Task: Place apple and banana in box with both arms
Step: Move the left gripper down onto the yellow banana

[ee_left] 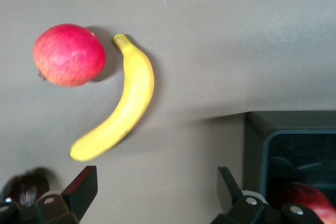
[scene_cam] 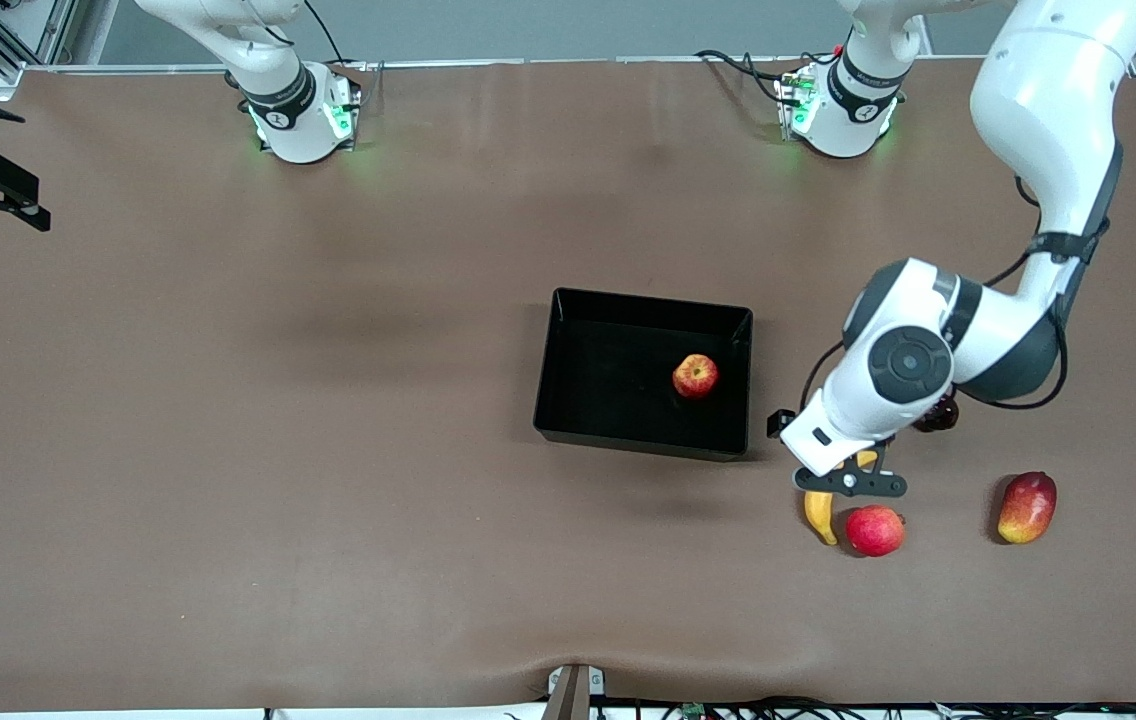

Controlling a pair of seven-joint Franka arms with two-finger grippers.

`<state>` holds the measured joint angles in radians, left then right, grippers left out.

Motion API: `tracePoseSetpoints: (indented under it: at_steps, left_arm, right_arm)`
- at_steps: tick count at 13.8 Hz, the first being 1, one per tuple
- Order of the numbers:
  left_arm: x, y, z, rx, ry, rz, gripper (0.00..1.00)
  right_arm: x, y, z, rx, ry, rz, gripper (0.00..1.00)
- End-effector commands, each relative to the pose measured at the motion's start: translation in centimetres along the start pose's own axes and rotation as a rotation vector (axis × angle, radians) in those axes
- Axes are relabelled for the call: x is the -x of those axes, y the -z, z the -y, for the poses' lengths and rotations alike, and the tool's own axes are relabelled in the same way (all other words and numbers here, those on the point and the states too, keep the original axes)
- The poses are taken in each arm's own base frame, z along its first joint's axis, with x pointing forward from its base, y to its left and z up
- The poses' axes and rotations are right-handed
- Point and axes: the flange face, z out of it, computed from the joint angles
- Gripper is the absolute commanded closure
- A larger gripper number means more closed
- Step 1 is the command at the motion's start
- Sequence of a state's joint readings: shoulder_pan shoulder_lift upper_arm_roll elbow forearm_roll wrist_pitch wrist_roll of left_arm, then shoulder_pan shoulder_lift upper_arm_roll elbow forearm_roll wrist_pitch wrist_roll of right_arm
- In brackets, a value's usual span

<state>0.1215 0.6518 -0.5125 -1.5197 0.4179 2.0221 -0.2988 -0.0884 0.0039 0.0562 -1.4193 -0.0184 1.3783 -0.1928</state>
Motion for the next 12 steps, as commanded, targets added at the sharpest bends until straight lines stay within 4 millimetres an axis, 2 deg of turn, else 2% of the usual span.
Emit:
tracePoseSetpoints:
  at_steps: [1,5,8,12]
  left_arm:
    - [-1.3,-2.2,2.9,0.039,-0.147,-0.03,0.0]
    - [-2.1,-5.4,5.4,0.027,-0.266,-0.091,0.0]
    - [-2.3,-8.9,5.0,-0.018,-0.348,-0.087,0.0]
    - [-2.0,-10.8,4.2,0.0,-0.354,-0.079,0.0]
  right_arm:
    - [0.5,0.3,-0.5,0.011,0.004,0.005,0.0]
    - [1.0,0.2,-1.6,0.007,-0.016,0.016,0.0]
    - [1.4,-0.4,-1.9,0.003,-0.023,0.032,0.0]
    - [1.3,-0.3,-1.7,-0.021,-0.032,0.027,0.0]
